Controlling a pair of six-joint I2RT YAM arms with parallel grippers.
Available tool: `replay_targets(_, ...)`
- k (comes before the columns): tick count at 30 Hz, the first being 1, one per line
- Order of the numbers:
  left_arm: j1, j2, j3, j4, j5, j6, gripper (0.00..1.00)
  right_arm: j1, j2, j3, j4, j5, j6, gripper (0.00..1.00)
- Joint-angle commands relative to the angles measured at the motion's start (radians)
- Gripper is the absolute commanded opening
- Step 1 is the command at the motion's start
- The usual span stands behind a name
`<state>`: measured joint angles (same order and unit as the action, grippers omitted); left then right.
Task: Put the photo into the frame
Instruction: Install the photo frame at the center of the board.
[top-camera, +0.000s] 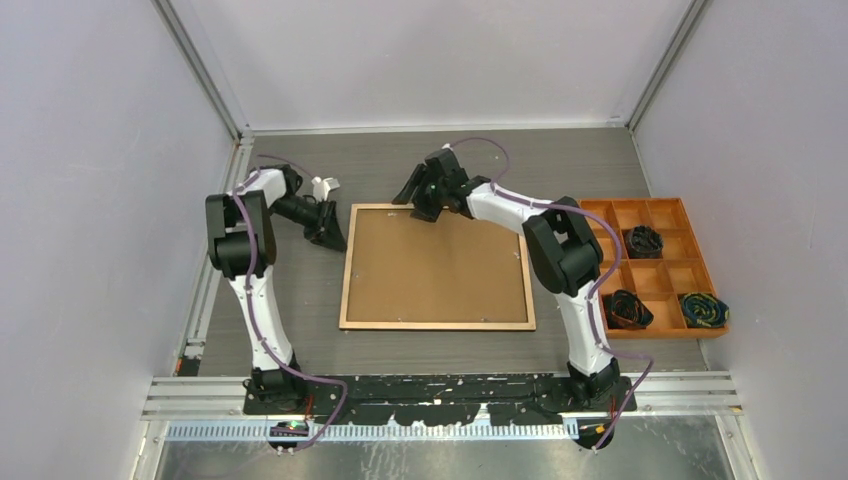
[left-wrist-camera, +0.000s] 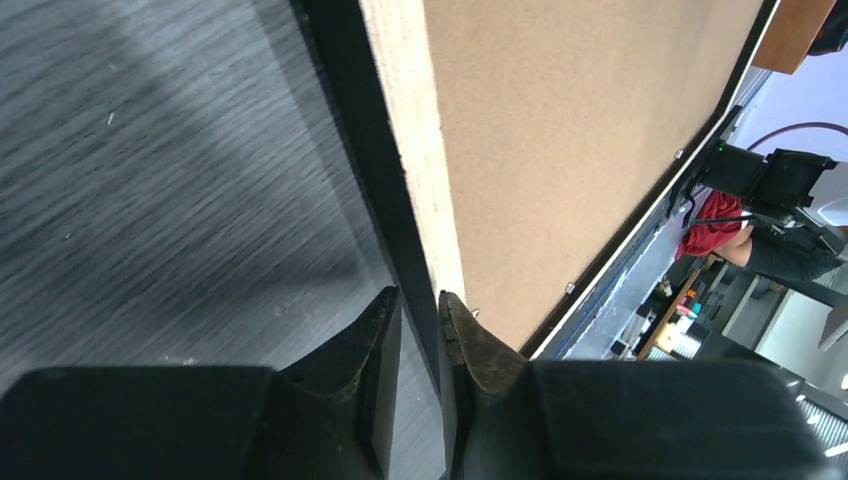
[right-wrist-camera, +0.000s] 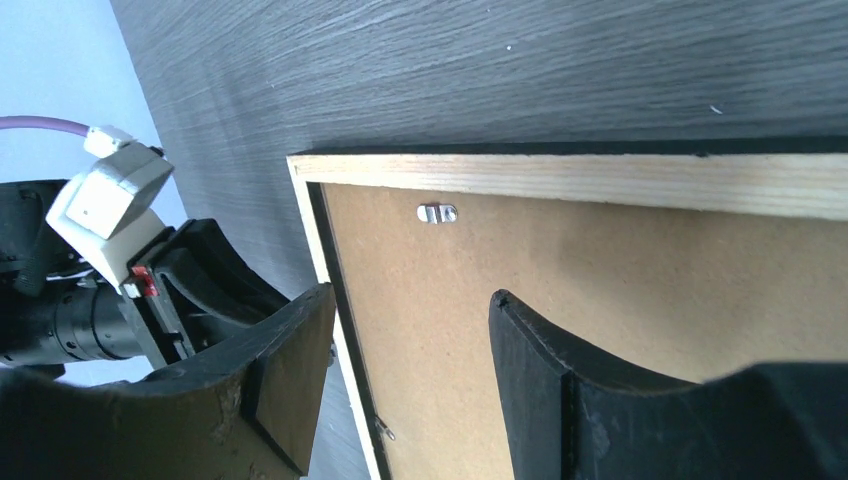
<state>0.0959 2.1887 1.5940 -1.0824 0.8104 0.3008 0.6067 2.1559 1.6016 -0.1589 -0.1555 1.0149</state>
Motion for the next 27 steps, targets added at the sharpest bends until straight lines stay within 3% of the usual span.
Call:
replay_targets(1, -0.01, 0.009, -0.004, 0.009, 0.009, -0.013, 0.19, 0.004, 0.04, 0.061, -0.003, -0.009, -0.014, 0.63)
replay_targets(9, -0.021, 0.011, -0.024, 0.013, 0.018, -0.003, 0.11, 0.023, 0.1, 0.115, 0.006, -0.025, 0.008, 0.63)
replay_targets(27, -0.031, -0.01, -0.052, 0.015, 0.01, 0.014, 0.04, 0.038, 0.176, 0.186, 0.038, -0.031, 0.083, 0.6)
